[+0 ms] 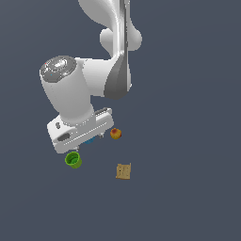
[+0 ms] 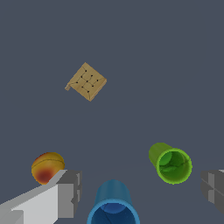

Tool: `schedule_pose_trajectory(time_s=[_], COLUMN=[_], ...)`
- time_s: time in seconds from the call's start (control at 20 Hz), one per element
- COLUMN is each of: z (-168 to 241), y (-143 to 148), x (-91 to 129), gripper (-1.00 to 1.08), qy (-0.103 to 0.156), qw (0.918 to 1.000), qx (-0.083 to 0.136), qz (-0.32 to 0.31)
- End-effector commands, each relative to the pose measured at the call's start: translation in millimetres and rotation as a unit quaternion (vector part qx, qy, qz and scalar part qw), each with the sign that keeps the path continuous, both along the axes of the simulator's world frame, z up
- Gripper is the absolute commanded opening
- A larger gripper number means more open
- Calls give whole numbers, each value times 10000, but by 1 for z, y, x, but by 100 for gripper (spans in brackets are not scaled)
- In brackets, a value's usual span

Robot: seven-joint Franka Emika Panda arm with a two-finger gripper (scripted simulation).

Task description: Pick up a designated object from a clutter of objects.

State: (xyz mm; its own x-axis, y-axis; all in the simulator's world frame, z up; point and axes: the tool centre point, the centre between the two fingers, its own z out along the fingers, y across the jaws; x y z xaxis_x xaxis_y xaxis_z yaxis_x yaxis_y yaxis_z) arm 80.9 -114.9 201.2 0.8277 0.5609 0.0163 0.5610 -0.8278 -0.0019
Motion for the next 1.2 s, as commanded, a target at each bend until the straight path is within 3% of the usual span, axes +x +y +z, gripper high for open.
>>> schedule_pose_trajectory(time_s=[0.0,0.7,1.15], z=[-11,-76,-102], y=[-11,-74,-98], x=[3,12,12], gripper=[100,100,100], qy=[2,29,45], qw=[9997,9882,9794], qx=[-7,-47,-62], qz=[243,1527,2019])
